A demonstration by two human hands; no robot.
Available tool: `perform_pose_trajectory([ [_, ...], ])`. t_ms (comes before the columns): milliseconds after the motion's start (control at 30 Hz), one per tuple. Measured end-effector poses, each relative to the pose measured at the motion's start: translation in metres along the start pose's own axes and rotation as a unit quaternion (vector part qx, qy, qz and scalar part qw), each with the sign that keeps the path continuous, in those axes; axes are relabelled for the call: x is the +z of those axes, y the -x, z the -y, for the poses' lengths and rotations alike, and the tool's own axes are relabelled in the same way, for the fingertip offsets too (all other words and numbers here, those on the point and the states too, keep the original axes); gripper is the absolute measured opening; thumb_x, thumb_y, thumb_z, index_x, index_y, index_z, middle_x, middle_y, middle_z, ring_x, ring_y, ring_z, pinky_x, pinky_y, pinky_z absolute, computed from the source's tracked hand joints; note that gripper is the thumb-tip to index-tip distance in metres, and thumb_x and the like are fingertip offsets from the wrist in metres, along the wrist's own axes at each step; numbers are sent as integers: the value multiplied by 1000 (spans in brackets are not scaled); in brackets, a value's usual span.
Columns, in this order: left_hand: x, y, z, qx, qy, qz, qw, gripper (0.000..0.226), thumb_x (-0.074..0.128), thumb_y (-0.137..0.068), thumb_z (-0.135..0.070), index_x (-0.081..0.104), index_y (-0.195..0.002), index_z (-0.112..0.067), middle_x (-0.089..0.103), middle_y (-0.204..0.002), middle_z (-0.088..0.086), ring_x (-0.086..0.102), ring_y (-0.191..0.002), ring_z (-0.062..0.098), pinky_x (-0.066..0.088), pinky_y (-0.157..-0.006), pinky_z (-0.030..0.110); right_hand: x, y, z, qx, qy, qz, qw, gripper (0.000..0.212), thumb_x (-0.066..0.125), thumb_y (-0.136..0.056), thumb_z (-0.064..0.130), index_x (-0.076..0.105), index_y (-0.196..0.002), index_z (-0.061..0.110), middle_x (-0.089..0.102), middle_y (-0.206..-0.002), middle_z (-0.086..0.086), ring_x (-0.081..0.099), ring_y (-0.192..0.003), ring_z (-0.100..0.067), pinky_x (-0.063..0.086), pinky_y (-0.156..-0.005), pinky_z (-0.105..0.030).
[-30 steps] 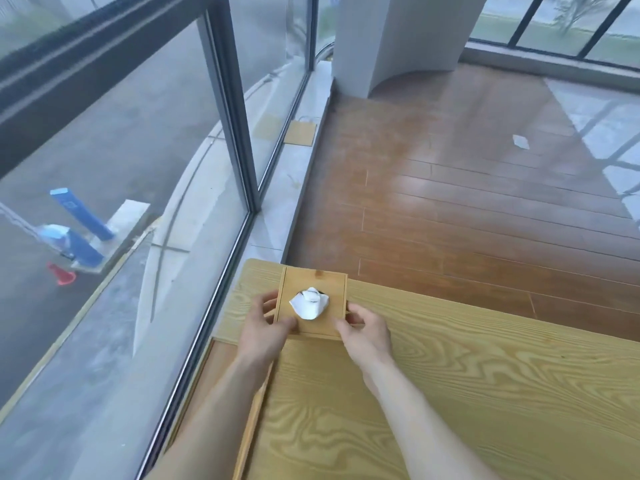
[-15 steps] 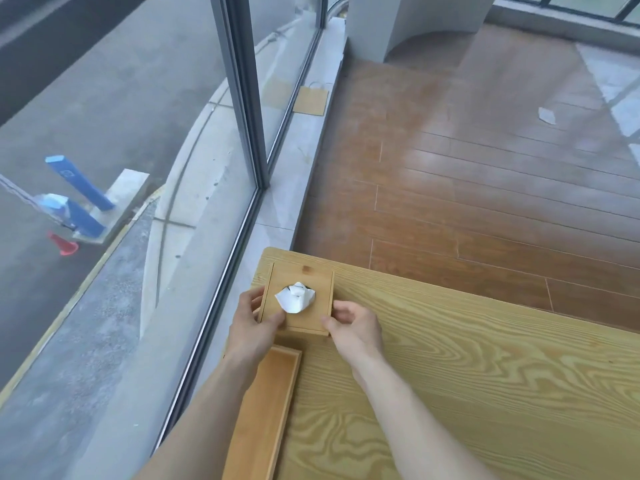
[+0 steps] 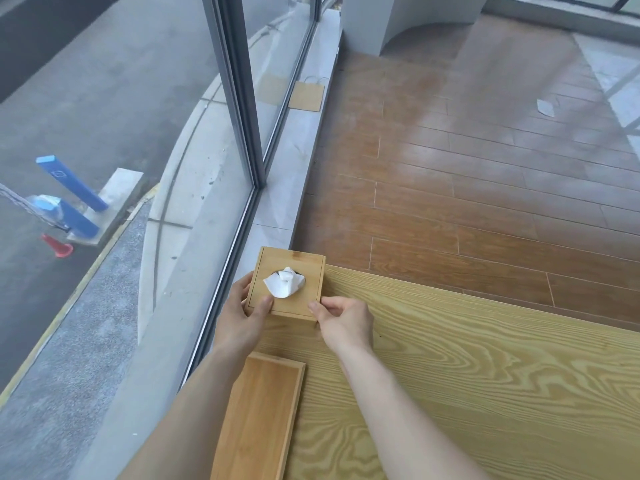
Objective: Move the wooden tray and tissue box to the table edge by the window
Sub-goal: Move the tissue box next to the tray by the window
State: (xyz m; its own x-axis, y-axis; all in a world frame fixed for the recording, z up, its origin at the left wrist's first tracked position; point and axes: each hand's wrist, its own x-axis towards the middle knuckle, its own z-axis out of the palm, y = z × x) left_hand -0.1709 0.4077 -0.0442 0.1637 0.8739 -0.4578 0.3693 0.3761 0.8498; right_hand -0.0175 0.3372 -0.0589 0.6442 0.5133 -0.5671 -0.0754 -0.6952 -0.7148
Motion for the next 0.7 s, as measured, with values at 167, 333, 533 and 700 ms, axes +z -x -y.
perform_pose_trajectory([
  [167, -3, -12, -5, 16, -10, 0, 1000, 53, 62, -97, -21, 45, -147, -29, 59, -128, -2, 58, -95, 0, 44, -76, 18, 10, -5, 7, -5, -2, -5, 1000, 29, 86, -82, 34, 80, -108, 21, 77, -89, 11, 78, -87, -22, 63, -90, -44],
  [333, -4, -21, -4, 18, -14, 4, 1000, 53, 61, -97, -24, 44, -148, -31, 64, -128, -1, 60, -106, 15, 46, -93, 31, 11, -10, 14, -14, 6, 1, 1000, 30, 83, -86, 34, 79, -112, 19, 71, -84, 16, 77, -90, -21, 61, -93, -41],
  [533, -7, -34, -1, 14, -16, 8, 1000, 55, 63, -96, -28, 44, -147, -36, 61, -134, 1, 62, -112, 20, 49, -103, 43, 18, -15, 16, -9, -4, -7, 1000, 27, 85, -84, 36, 80, -107, 22, 77, -88, 10, 78, -86, -24, 63, -89, -44],
  [700, -6, -35, 0, 10, -11, 8, 1000, 55, 63, -96, -28, 44, -147, -38, 57, -137, 2, 61, -113, 20, 48, -104, 44, 20, -14, 16, -6, -8, -11, 1000, 27, 85, -83, 36, 81, -106, 22, 78, -87, 8, 78, -85, -24, 64, -86, -44],
])
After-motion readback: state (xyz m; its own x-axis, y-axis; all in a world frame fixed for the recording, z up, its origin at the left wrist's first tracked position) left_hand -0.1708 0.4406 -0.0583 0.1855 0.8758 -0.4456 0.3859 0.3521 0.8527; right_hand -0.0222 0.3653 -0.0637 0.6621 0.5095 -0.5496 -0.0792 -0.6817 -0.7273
